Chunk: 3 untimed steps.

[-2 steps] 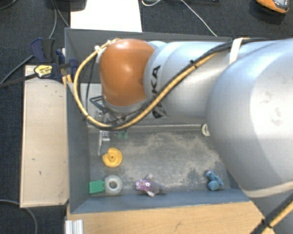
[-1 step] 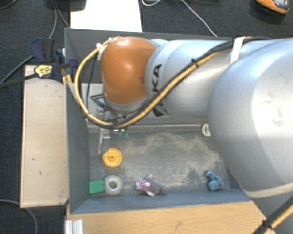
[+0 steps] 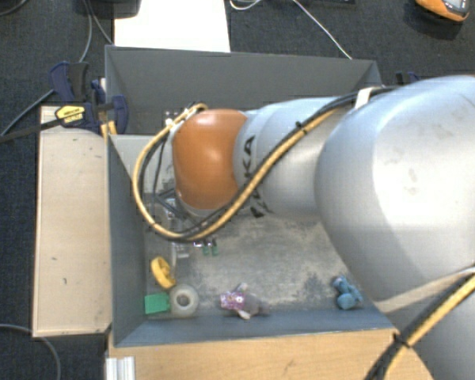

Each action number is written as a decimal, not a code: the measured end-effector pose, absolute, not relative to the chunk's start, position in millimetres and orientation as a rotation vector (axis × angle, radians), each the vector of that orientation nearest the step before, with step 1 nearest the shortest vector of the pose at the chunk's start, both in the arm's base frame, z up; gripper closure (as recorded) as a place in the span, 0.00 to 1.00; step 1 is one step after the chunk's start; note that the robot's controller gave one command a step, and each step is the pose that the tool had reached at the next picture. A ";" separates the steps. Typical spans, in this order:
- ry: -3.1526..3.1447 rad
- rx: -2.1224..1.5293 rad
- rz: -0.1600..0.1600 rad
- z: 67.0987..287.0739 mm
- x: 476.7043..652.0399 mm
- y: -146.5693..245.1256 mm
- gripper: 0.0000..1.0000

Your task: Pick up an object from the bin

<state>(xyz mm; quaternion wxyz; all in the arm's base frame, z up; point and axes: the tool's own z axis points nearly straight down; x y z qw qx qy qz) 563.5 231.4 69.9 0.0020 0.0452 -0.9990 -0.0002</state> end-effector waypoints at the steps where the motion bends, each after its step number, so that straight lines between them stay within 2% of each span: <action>1: -3.151 -0.025 -0.009 124.1 554.6 235.1 0.00; 2: -3.012 -0.896 -0.003 103.3 573.1 224.2 0.00; 3: -3.141 -0.201 -0.003 85.7 544.7 236.3 0.00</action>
Offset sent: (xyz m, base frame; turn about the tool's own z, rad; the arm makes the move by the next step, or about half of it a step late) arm 0.0112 -0.0083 0.0301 0.7477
